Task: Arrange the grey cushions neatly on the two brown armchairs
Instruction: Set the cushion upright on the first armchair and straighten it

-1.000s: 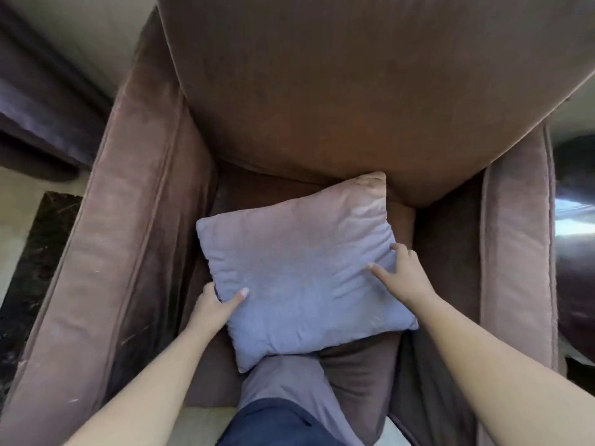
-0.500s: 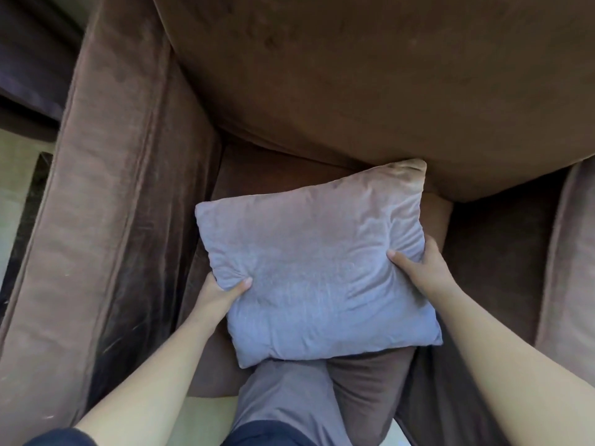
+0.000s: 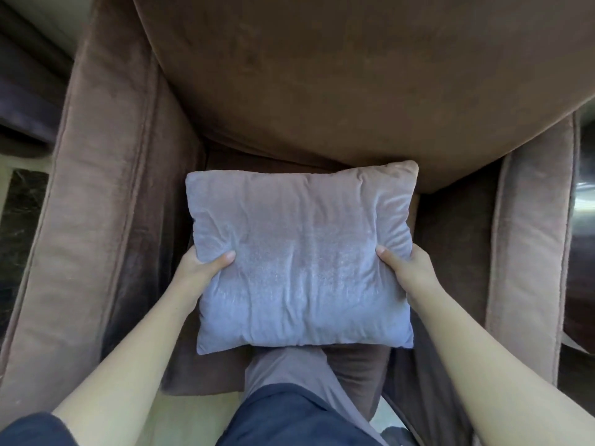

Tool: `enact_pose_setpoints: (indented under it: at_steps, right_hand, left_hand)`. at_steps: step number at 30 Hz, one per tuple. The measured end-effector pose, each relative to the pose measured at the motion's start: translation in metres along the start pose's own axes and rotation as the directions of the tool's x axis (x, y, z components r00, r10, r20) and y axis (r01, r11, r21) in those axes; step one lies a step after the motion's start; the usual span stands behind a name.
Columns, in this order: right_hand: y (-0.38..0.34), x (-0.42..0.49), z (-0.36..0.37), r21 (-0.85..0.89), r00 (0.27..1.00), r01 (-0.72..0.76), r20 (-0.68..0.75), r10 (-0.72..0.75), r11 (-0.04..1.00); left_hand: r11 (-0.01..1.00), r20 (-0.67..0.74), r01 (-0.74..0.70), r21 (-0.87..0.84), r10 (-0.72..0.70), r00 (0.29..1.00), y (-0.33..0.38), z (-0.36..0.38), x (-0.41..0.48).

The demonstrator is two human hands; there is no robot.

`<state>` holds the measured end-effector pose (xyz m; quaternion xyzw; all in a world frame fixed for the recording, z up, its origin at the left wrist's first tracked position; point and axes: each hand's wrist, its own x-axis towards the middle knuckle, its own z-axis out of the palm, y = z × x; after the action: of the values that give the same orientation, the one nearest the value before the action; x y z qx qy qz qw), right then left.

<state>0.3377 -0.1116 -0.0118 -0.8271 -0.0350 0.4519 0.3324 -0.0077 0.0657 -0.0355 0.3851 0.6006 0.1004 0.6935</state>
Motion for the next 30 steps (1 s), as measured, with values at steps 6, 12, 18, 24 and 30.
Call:
enact_pose_setpoints:
  at_steps: [6, 12, 18, 24, 30]
  right_hand:
    - [-0.001, -0.036, -0.011, 0.155, 0.991, 0.125, -0.071, -0.115, 0.980]
    - [-0.014, -0.037, -0.023, 0.246, 0.976, 0.217, -0.073, -0.205, 0.945]
    - [-0.030, -0.015, -0.033, 0.302, 0.968, 0.250, -0.064, -0.242, 0.920]
    - [-0.026, 0.012, -0.029, 0.345, 0.982, 0.187, -0.066, -0.175, 0.920]
    - [-0.033, 0.025, -0.023, 0.313, 0.985, 0.164, -0.105, -0.137, 0.936]
  left_hand:
    - [0.973, 0.069, -0.207, 0.099, 0.200, 0.977, 0.059, 0.004, -0.008]
    - [0.920, 0.078, -0.364, 0.146, 0.356, 0.931, 0.099, 0.013, -0.007]
    - [0.886, 0.047, -0.420, 0.195, 0.420, 0.906, 0.116, 0.016, 0.009]
    - [0.890, 0.051, -0.375, 0.259, 0.376, 0.925, 0.108, 0.023, 0.034]
    - [0.878, 0.067, -0.331, 0.346, 0.329, 0.942, 0.107, 0.024, 0.056]
